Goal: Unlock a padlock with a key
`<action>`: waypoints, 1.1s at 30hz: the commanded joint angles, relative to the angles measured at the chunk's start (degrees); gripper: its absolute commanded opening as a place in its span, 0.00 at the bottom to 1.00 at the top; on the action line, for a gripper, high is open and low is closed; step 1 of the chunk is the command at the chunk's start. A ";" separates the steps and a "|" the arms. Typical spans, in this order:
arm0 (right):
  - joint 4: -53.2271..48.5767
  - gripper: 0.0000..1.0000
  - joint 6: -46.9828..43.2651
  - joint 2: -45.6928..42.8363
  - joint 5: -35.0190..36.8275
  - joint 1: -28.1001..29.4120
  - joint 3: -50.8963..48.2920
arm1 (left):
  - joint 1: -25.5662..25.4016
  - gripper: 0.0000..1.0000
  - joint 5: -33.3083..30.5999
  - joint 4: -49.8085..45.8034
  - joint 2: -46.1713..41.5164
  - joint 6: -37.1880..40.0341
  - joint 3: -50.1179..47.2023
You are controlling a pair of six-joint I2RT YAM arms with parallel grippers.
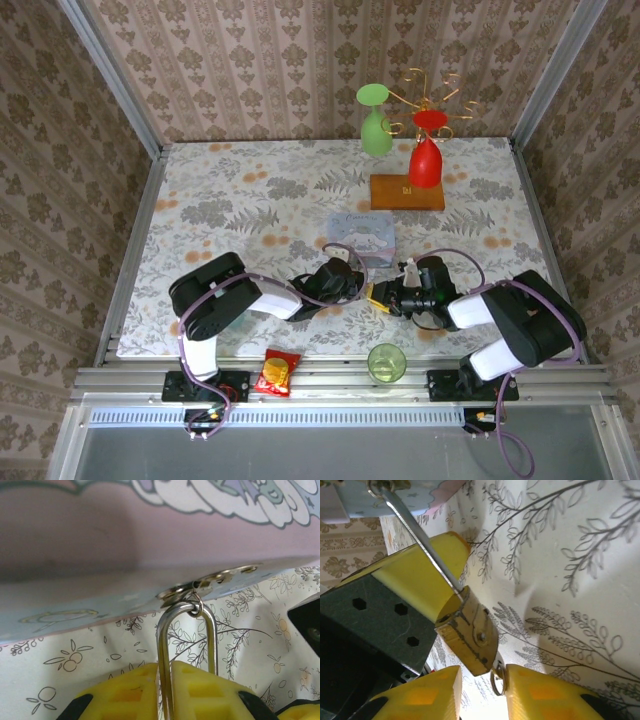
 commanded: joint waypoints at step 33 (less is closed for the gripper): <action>-36.99 0.38 -25.79 -0.16 33.81 11.25 25.69 | 1.44 0.33 -4.44 -5.47 -26.51 0.62 -13.31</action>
